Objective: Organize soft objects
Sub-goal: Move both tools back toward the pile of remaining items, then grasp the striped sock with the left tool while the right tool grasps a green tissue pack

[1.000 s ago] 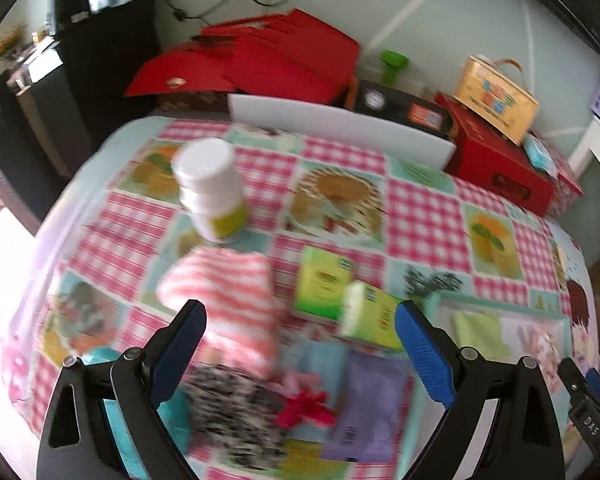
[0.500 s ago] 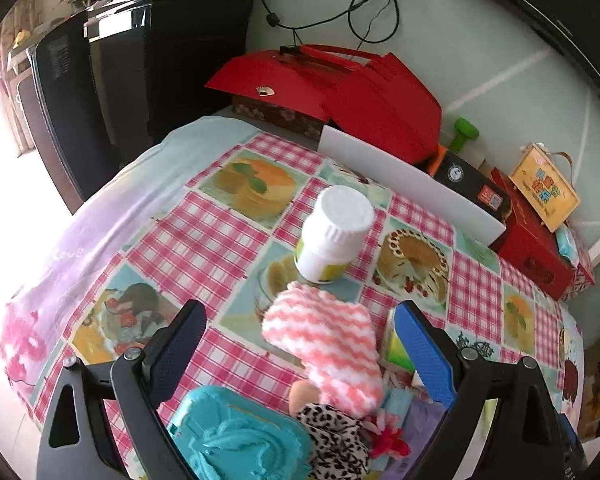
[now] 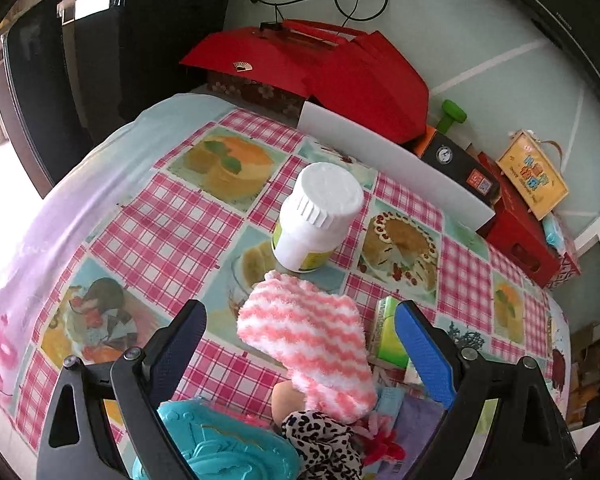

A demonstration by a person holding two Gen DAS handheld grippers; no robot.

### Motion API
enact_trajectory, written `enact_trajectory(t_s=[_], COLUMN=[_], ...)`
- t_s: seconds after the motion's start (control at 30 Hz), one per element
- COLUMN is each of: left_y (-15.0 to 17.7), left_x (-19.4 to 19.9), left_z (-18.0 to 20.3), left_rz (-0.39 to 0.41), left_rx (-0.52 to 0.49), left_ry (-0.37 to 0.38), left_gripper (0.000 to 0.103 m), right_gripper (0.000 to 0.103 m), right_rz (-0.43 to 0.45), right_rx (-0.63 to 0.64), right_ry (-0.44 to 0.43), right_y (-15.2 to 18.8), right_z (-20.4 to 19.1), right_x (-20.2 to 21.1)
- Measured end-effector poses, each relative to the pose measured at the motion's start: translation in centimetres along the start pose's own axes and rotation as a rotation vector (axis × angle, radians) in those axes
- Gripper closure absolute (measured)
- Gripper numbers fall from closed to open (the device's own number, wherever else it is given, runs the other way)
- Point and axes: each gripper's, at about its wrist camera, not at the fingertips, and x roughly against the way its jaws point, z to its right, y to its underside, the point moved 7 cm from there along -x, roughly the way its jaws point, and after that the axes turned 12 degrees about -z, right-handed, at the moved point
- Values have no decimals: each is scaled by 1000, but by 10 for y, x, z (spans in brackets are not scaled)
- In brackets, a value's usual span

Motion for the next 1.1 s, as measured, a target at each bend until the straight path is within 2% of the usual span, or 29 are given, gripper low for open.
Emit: enact_trajectory(t_s=[0.13, 0.27, 0.47, 0.6, 0.7, 0.8, 0.97, 1.1], left_y=[3, 6, 8, 8, 7, 8, 10, 13], left_x=[-13, -25, -33, -35, -37, -41, -48, -52], left_z=[6, 9, 11, 12, 14, 16, 20, 19], left_rz=[-52, -105, -141, -150, -156, -168, -194, -211], left_rx=[-23, -21, -25, -37, -48, -61, -78, -82], left_ry=[4, 20, 13, 9, 11, 8, 3, -6], left_gripper=[8, 8, 8, 8, 10, 18, 20, 29], right_gripper=[0, 0, 0, 14, 18, 19, 19, 19], right_rz=[-63, -178, -360, -467, -540, -585, -644, -677], right_rx=[18, 46, 6, -14, -43, -37, -47, -42], right_ry=[-62, -65, -96, -85, -86, -57, -23, 20], right_y=[-5, -13, -24, -24, -19, -15, -9, -2], right_z=[-10, -27, -38, -34, -28, -26, -25, -24], right_x=[-11, -29, -51, -70, -84, -96, -112, -122])
